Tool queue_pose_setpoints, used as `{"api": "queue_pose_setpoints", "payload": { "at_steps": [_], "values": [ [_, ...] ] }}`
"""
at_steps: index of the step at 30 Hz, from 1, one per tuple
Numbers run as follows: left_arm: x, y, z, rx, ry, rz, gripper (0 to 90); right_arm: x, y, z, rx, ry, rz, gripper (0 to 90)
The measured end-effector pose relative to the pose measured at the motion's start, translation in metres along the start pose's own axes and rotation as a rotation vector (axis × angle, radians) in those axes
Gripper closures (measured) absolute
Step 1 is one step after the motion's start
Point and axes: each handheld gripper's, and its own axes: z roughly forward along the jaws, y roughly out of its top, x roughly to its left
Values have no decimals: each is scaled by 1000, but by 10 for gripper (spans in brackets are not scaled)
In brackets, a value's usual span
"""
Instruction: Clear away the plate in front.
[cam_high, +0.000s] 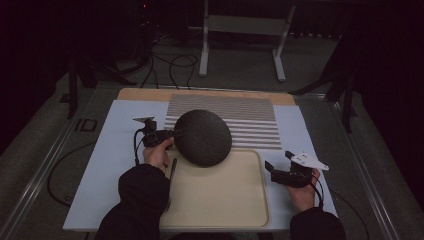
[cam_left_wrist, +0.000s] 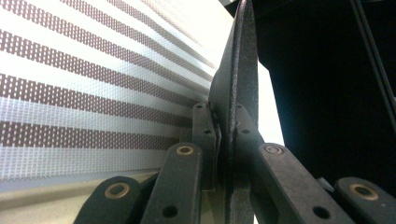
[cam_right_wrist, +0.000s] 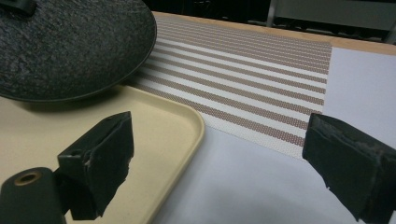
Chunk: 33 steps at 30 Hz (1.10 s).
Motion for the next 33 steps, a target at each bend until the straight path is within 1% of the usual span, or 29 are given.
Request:
{"api": "queue_pose_setpoints", "payload": {
  "at_steps": [2, 5, 17, 33],
  "values": [
    [1, -1, 0, 8, 1, 5, 847, 0, 0, 0, 0, 0, -1, 91],
    [3, -1, 0, 10, -7, 1, 846, 0, 0, 0, 0, -1, 0, 91],
    [7, -3, -6, 30, -20, 19, 843, 0, 0, 0, 3, 1, -3, 91],
    [7, -9, -10, 55, -29, 36, 839, 1, 0, 1, 6, 2, -4, 91]
  ]
}}
